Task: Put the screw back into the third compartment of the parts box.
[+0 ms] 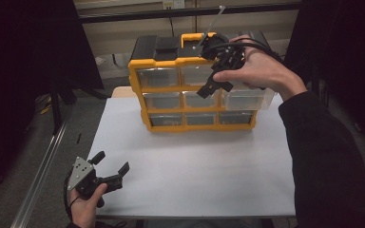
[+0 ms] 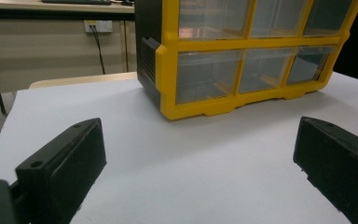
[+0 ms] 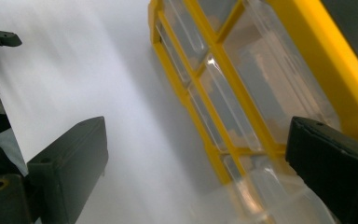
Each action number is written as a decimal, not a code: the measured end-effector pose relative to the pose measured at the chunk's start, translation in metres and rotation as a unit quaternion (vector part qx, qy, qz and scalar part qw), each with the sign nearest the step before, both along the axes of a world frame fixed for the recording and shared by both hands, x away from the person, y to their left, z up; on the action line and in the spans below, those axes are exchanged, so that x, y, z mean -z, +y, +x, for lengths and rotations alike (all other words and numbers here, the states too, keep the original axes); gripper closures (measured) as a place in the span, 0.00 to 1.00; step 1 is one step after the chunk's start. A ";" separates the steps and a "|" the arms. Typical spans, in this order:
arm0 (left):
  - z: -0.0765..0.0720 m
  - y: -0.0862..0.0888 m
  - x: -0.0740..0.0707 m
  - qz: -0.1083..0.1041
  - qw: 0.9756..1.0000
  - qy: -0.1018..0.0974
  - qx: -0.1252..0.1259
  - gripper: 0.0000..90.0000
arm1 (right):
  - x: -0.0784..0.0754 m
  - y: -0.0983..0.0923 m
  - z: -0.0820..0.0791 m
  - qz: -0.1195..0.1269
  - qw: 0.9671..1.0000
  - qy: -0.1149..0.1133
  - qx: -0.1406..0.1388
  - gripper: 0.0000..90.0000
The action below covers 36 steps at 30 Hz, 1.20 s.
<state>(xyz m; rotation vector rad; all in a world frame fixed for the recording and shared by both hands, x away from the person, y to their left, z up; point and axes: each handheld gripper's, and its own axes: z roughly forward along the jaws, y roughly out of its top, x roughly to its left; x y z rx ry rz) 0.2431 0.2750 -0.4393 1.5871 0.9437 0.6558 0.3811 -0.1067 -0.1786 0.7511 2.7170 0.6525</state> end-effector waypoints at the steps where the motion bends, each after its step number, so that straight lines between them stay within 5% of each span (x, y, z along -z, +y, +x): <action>1: 0.000 0.000 0.000 0.000 1.000 0.000 0.000 0.03 | 0.002 0.002 0.000 0.000 1.000 0.001 -0.005 0.06; 36: 0.000 0.001 0.000 0.000 1.000 0.000 0.001 0.03 | 0.072 0.049 -0.015 -0.011 0.998 0.058 -0.037 0.06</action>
